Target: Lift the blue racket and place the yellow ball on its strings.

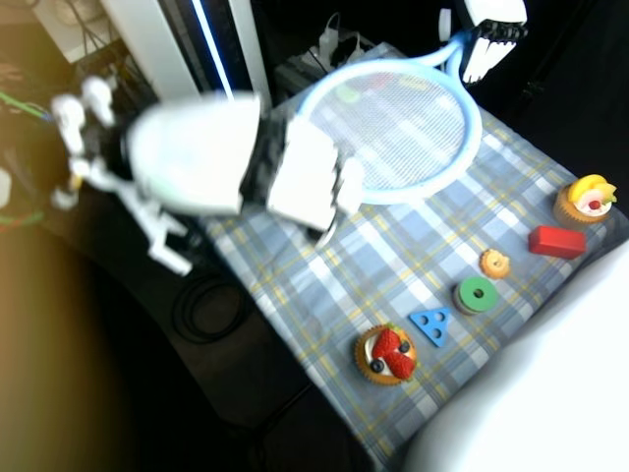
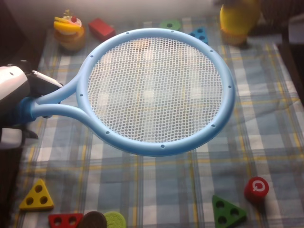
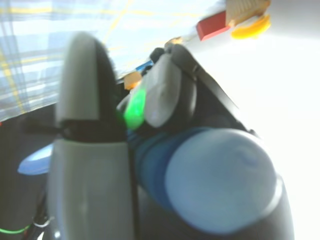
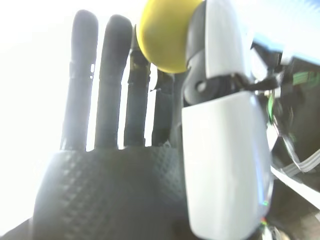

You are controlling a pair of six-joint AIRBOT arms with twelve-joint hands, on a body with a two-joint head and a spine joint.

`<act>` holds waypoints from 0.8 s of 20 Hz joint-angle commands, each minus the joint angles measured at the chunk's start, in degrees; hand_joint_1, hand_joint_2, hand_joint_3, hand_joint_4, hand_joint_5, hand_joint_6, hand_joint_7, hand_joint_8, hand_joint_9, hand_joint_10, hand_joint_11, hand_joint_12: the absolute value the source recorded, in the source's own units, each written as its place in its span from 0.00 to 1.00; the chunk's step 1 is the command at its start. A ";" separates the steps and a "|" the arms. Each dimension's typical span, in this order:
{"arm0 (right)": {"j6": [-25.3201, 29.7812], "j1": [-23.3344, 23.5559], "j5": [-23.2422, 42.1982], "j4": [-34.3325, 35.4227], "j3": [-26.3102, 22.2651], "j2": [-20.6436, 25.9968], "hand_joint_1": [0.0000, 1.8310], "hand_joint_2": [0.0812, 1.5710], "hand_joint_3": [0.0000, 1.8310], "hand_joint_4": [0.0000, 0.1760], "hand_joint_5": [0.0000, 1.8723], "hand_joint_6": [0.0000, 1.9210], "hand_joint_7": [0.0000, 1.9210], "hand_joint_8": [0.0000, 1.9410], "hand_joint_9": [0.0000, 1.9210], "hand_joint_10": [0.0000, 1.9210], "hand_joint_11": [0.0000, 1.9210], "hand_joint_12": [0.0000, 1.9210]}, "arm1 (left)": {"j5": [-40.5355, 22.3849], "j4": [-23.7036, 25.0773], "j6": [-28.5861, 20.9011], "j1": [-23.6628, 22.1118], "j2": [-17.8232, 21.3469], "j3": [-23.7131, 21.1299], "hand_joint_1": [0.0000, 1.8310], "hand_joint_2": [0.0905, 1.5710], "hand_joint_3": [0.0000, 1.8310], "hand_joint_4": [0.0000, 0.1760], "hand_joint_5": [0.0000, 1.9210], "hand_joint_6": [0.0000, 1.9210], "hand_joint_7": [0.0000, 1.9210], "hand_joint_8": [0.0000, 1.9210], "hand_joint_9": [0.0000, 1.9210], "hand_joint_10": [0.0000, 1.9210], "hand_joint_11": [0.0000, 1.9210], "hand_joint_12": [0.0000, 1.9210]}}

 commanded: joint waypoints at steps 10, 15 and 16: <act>8.96 4.82 5.92 -9.94 -0.48 -3.14 0.75 0.67 0.00 0.00 0.49 0.56 0.62 0.24 0.52 0.57 0.40 0.55 | -5.57 0.90 -0.34 -0.96 -0.73 0.76 0.89 0.78 0.00 1.00 0.41 1.00 0.59 1.00 0.75 1.00 0.81 1.00; 10.75 5.11 5.89 -16.03 -2.11 -4.06 0.69 0.65 0.00 0.08 0.63 0.33 0.59 0.42 0.44 0.59 0.45 0.77 | -5.66 0.90 -0.34 -1.08 -0.76 0.78 0.77 0.82 0.00 1.00 0.38 1.00 0.60 1.00 0.76 1.00 0.82 1.00; 11.00 5.03 5.82 -16.75 -2.25 -4.16 0.69 0.64 0.00 0.11 0.65 0.31 0.60 0.40 0.44 0.59 0.45 0.77 | -5.67 0.90 -0.34 -1.11 -0.76 0.78 0.76 0.83 0.00 1.00 0.39 1.00 0.62 1.00 0.78 1.00 0.83 1.00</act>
